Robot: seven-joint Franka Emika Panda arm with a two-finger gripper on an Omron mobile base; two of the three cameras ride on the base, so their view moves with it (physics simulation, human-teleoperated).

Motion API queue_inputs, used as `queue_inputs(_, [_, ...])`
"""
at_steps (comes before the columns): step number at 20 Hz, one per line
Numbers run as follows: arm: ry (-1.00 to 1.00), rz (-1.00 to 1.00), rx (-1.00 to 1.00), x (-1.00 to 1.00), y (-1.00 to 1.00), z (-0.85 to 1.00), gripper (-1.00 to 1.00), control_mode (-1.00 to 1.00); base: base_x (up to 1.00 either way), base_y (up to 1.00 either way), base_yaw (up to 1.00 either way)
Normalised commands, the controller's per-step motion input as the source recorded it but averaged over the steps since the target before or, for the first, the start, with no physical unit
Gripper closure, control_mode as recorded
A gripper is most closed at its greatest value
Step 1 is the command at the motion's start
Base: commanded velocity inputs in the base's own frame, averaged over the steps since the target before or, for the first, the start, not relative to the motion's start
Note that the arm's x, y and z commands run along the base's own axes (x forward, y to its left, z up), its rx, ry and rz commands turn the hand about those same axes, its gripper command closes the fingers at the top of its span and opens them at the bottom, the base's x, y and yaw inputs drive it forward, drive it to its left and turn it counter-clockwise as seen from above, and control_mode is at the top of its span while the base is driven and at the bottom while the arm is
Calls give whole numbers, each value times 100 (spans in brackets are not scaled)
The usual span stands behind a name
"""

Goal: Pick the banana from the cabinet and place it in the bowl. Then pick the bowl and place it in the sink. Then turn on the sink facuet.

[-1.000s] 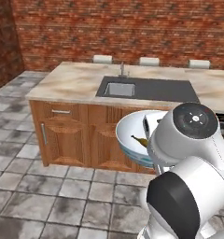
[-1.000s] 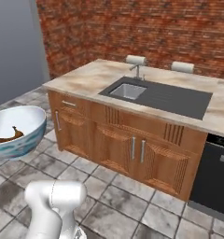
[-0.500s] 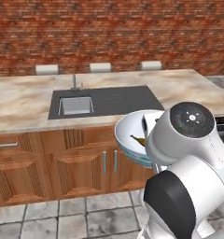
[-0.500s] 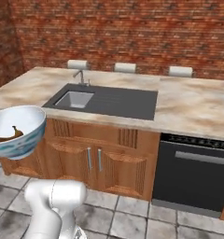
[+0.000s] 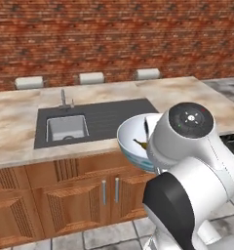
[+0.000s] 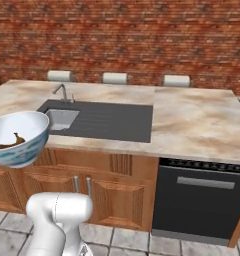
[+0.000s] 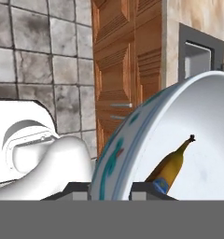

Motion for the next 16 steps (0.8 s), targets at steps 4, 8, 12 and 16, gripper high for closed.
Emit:
queue_inputs(4, [0, 0, 0, 0, 0, 0, 100, 100, 31, 7, -2])
queue_inputs(8, [0, 0, 0, 0, 0, 0, 100, 100, 48, 19, -1])
queue_inputs(12, [0, 0, 0, 0, 0, 0, 100, 100, 51, 25, 0])
queue_inputs(16, [0, 0, 0, 0, 0, 0, 100, 100, 53, 29, 0])
